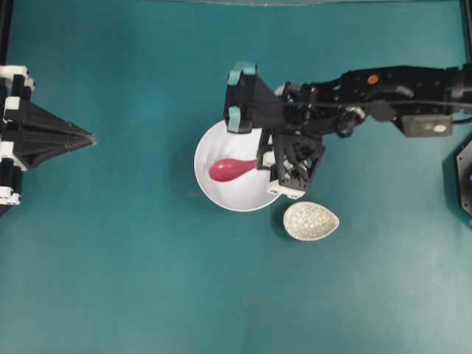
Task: Scoop the yellow hexagonal prism block from the bowl with a spoon using the right arm.
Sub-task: 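Lower the spoon bowl into the white bowl beside the yellow block, then drag the spoon under the yellow hexagonal block to scoop it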
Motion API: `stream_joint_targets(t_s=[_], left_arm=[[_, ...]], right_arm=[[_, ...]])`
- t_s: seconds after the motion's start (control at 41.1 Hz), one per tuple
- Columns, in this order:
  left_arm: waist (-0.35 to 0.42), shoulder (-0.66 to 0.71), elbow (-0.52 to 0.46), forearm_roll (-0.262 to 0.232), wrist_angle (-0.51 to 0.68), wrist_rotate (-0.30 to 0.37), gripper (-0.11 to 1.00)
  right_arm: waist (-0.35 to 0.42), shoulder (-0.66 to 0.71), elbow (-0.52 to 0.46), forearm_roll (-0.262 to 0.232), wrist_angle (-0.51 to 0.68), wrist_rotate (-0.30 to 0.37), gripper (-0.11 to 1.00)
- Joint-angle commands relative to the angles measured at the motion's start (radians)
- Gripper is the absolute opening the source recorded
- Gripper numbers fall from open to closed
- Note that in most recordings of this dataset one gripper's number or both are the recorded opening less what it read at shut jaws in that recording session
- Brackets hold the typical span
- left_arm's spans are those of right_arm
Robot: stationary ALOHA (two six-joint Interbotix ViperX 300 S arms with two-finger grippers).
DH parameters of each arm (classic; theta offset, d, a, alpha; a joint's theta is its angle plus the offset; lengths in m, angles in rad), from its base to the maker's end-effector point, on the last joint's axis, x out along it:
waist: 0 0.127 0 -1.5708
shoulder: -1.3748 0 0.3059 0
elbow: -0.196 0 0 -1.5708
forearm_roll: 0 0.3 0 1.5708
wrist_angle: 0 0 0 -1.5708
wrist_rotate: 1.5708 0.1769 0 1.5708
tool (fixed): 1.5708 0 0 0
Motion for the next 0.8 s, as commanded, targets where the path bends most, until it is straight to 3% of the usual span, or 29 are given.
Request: stream_joint_targets(t_s=[0.0, 0.438, 0.779], left_arm=[[-0.002, 0.003, -0.034, 0.003, 0.000, 0.000, 0.03], [-0.002, 0.003, -0.040, 0.002, -0.003, 0.000, 0.03], [-0.002, 0.003, -0.041, 0.002, -0.003, 0.000, 0.03]], right_arm=[[0.000, -0.058, -0.025, -0.002, 0.006, 0.011, 0.23], [-0.002, -0.130, 0.000, -0.003, 0.137, 0.038, 0.23], [-0.028, -0.140, 0.064, -0.025, 0.132, 0.046, 0.23]])
